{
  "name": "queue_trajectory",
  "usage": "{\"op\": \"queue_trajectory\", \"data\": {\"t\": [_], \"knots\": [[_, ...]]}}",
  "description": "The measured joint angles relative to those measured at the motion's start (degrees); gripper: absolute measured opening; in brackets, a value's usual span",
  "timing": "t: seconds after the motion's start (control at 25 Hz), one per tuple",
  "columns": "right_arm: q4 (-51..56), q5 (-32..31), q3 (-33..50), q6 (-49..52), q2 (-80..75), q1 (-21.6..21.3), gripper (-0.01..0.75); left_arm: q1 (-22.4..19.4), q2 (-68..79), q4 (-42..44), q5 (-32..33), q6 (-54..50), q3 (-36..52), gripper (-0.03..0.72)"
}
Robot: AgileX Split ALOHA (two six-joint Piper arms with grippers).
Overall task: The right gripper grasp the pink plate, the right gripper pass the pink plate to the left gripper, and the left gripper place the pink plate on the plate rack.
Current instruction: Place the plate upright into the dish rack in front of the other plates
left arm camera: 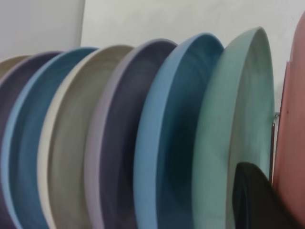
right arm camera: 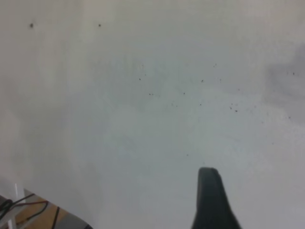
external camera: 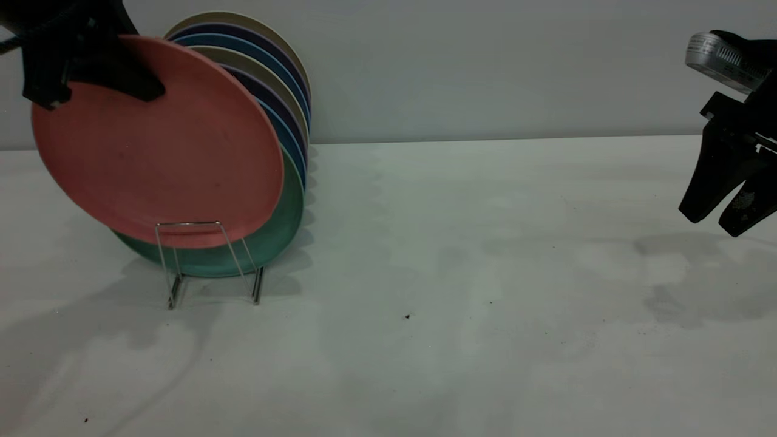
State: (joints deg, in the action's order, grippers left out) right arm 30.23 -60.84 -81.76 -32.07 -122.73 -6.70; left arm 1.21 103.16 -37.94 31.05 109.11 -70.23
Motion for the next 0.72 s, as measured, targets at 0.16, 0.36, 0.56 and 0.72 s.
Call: {"op": "queue_trajectory", "data": {"t": [0.16,0.36,0.56,0.72], "knots": [[0.0,0.0,0.0,0.0,0.0,0.0,0.5,0.0,1.61,0.0,-1.09,-2.67,-0.02,0.126],[0.0,0.0,0.0,0.0,0.0,0.0,0.5,0.0,3.02,0.0,-1.68,-4.71,-0.02,0.126],[0.0,0.0,0.0,0.0,0.0,0.0,0.5,0.0,3.13,0.0,-1.45,-5.28,-0.06,0.219],[0.0,0.0,0.0,0.0,0.0,0.0,0.5,0.0,3.13,0.98,-0.81,-7.17,-0.06,0.412]]}}
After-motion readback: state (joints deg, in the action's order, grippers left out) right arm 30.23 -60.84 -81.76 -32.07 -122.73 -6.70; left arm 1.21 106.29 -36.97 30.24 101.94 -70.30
